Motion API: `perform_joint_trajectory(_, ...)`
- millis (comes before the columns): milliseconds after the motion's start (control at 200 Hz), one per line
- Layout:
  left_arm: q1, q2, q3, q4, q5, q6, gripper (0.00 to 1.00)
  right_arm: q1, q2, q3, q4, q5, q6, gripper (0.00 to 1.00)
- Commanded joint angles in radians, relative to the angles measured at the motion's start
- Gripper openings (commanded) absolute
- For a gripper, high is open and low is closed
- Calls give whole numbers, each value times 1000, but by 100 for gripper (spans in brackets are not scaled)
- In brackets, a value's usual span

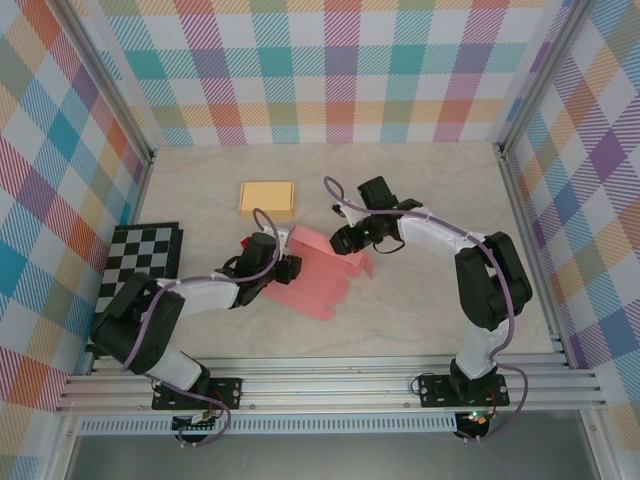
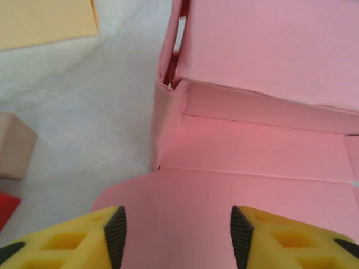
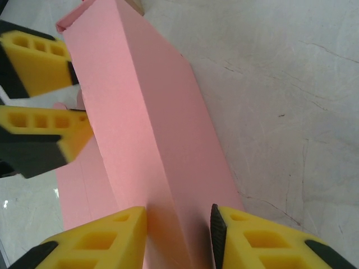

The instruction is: Fold the paper box

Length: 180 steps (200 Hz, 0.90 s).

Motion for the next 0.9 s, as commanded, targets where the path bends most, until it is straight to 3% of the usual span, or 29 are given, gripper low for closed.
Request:
perform_joint_trajectory(0, -2, -93, -63, 68, -64, 38, 59, 2, 37, 11, -85, 41, -66, 37)
perform_joint_trajectory(75, 16, -129, -96, 93, -82, 45, 64, 2, 34, 21, -94, 36, -79, 37)
perform_joint_trajectory(225, 92, -131, -94, 109, -2, 41, 65, 2, 53, 55, -117, 22, -103, 37)
perform_joint_trajectory(345, 141, -83, -74, 149, 97, 23, 65, 1, 75, 80, -133, 8, -121, 37)
perform_joint_trajectory(555, 141, 67, 47, 153, 286, 59, 66, -2, 94, 120, -159, -3, -155, 37)
perform_joint_trajectory(895, 122, 210, 157, 156, 131, 98, 67, -23, 116, 166, -199, -98, -217, 37)
